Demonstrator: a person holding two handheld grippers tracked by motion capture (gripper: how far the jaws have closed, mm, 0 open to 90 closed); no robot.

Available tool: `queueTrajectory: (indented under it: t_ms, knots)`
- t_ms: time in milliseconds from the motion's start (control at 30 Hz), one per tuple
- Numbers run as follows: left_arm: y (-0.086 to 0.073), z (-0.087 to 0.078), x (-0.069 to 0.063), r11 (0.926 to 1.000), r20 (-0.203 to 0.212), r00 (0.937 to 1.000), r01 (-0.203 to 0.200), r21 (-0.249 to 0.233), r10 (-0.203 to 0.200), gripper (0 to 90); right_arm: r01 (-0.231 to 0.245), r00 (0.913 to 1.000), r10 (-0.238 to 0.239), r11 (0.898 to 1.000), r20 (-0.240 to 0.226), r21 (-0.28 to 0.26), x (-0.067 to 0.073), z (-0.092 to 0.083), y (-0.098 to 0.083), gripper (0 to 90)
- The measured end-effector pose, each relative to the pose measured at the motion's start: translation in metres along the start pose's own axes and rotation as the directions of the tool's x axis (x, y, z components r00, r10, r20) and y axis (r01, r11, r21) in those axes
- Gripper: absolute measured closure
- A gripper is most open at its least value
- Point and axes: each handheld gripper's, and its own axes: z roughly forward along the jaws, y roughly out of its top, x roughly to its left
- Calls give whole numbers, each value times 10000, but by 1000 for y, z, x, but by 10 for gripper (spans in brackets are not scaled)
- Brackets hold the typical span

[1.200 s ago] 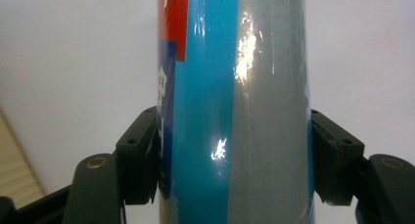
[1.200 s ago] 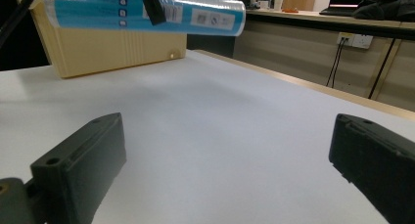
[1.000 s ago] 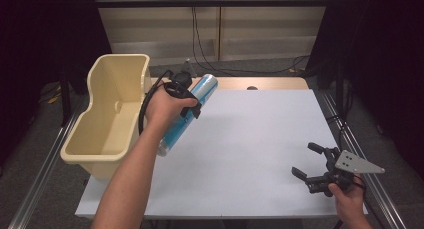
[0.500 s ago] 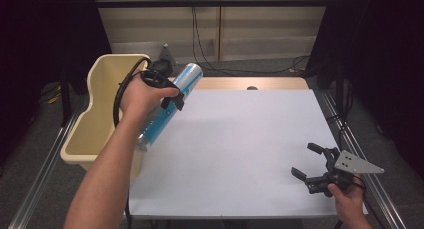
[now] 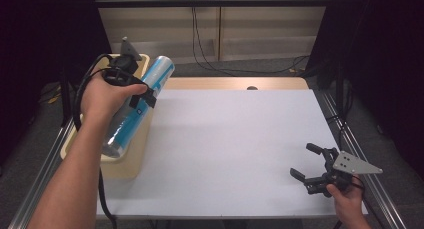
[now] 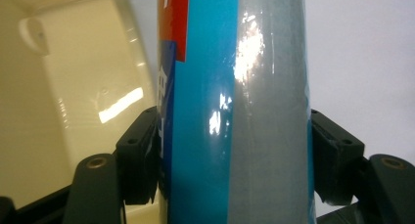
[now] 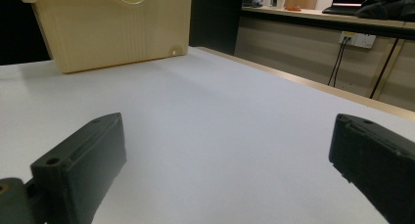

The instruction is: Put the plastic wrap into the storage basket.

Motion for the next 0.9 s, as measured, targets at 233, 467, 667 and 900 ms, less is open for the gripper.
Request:
queueTrajectory:
  t_ms: [233,467,667,900]
  knots:
    - [-21,-8,24,9970,-243,9968,759,-174,-763,324,-13,10000,13,10000,-18,-14,1,0,0,1]
    - [-35,-10,41,9915,-449,9906,1281,-242,-1291,323,-25,10000,25,10000,-23,-45,1,1,1,1]
    - [-47,-5,55,9868,-570,9852,1615,-84,-1617,323,-6,10000,5,10000,-51,-56,1,2,1,1]
    - [-56,3,66,9806,-772,9776,1961,-47,-1958,323,12,10000,-13,10000,-48,-41,0,2,1,1]
